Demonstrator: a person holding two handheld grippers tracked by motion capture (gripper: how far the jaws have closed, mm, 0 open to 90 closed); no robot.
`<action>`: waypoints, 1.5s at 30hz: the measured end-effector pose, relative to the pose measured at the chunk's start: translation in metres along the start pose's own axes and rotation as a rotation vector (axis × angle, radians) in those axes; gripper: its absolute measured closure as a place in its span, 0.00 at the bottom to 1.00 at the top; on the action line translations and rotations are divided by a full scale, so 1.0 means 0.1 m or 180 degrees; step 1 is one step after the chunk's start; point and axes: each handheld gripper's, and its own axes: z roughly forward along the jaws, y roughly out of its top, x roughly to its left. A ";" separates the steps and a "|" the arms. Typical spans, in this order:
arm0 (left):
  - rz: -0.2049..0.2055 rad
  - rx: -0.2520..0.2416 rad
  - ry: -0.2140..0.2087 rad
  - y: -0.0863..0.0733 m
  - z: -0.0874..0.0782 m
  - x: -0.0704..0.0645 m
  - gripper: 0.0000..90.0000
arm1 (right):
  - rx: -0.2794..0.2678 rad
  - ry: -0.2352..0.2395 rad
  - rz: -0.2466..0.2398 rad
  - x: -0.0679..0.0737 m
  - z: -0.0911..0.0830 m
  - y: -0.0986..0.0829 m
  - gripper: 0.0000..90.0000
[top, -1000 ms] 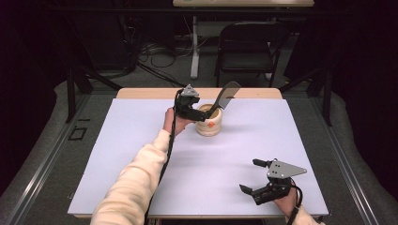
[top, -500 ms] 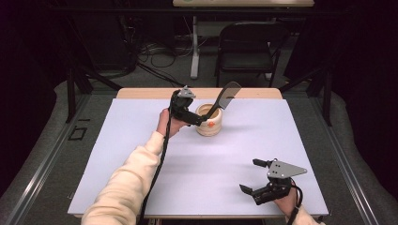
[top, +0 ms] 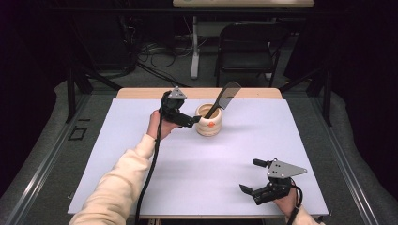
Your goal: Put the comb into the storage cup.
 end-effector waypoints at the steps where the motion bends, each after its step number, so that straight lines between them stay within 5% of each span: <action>1: 0.0004 0.0009 0.0006 -0.01 -0.02 0.00 0.00 | 0.0003 0.0000 -0.0005 0.00 0.00 0.00 0.00; 24: -0.0104 0.0098 0.0206 -0.37 -0.35 0.05 0.00 | 0.0000 -0.0001 0.0006 0.00 0.00 0.00 0.00; 45: -0.0168 0.0078 0.0340 -0.70 -0.66 -0.05 0.00 | 0.0011 -0.0002 0.0014 0.00 0.00 0.00 0.00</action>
